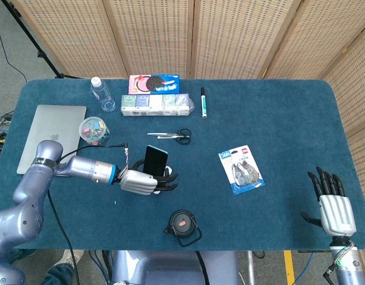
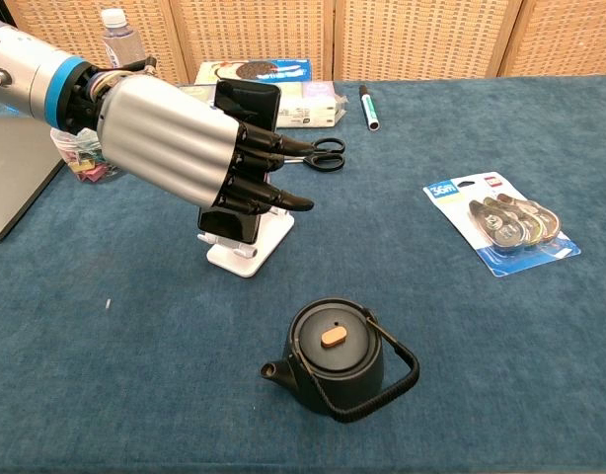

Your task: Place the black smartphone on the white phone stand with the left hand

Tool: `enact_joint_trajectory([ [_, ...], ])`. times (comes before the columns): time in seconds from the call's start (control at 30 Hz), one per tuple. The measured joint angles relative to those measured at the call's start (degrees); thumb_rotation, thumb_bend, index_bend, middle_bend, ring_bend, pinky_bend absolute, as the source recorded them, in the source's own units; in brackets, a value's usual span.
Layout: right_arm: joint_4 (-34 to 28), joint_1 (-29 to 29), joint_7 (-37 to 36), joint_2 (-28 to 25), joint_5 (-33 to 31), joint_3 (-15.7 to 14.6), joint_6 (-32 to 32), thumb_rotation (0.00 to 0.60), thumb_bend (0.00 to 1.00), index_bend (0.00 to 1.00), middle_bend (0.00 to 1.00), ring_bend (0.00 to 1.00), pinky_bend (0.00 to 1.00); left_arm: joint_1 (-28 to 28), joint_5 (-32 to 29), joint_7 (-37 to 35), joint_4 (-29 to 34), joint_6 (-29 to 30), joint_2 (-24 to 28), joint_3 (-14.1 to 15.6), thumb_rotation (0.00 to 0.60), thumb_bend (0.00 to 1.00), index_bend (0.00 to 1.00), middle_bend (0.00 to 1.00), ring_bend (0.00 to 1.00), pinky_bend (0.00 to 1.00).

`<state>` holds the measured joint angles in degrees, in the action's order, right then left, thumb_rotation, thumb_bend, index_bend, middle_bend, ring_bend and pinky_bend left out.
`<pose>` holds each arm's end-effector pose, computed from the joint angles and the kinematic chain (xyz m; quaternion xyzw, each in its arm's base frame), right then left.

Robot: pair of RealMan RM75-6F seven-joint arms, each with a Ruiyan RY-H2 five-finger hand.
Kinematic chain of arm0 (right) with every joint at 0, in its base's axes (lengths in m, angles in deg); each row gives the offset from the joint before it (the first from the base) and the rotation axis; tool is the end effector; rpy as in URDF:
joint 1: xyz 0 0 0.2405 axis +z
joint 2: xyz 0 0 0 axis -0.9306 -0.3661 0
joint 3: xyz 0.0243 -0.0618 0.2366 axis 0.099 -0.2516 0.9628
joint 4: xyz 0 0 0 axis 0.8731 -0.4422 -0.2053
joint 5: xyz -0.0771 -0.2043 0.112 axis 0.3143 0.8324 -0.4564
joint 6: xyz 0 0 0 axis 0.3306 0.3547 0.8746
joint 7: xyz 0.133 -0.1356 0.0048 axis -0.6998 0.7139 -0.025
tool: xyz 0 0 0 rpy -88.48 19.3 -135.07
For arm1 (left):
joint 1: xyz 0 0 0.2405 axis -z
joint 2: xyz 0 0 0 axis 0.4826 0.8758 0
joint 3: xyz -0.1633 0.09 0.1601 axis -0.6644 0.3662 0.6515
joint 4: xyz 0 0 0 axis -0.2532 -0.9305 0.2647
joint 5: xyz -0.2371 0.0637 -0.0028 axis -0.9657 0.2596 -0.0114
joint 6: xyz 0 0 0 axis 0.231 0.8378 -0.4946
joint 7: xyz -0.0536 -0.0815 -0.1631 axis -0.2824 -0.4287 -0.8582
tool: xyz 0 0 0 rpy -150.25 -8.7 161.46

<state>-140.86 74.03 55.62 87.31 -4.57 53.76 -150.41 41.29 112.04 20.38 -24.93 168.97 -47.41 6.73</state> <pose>-0.3186 -0.2385 0.0870 0.5922 -0.3866 0.3628 0.6068 -0.0929 0.4096 -0.0450 -0.7637 0.5839 -0.2456 0.1246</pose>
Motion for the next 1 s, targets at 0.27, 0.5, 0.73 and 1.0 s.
enact_joint_trajectory([
  [0.27, -0.12, 0.03, -0.07, -0.04, -0.03, -0.04, 0.21, 0.6, 0.0, 0.07, 0.0, 0.0, 0.0, -0.4, -0.09, 0.85, 0.38, -0.64, 0.22, -0.08, 0.6, 0.48, 0.39, 0.07, 0.31, 0.15],
  [0.5, -0.26, -0.04, -0.01, -0.03, 0.06, -0.03, 0.01, 0.6, 0.0, 0.07, 0.0, 0.0, 0.0, -0.66, -0.41, 1.16, 0.89, -0.53, 0.08, -0.56, 0.6, 0.44, 0.26, 0.0, 0.3, 0.15],
  [0.73, -0.32, -0.09, 0.02, -0.03, 0.15, -0.08, -0.03, 0.6, 0.0, 0.07, 0.0, 0.0, 0.0, -0.41, -0.16, 1.24, 1.52, -0.8, 0.24, -0.51, 0.6, 0.34, 0.17, 0.0, 0.3, 0.14],
  [1.0, -0.46, -0.09, 0.01, -0.02, 0.12, -0.14, 0.1, 0.6, 0.0, 0.07, 0.0, 0.0, 0.0, -0.18, -0.8, 1.34, 2.85, 0.59, 2.04, -1.46, 0.6, 0.33, 0.14, 0.0, 0.28, 0.14],
])
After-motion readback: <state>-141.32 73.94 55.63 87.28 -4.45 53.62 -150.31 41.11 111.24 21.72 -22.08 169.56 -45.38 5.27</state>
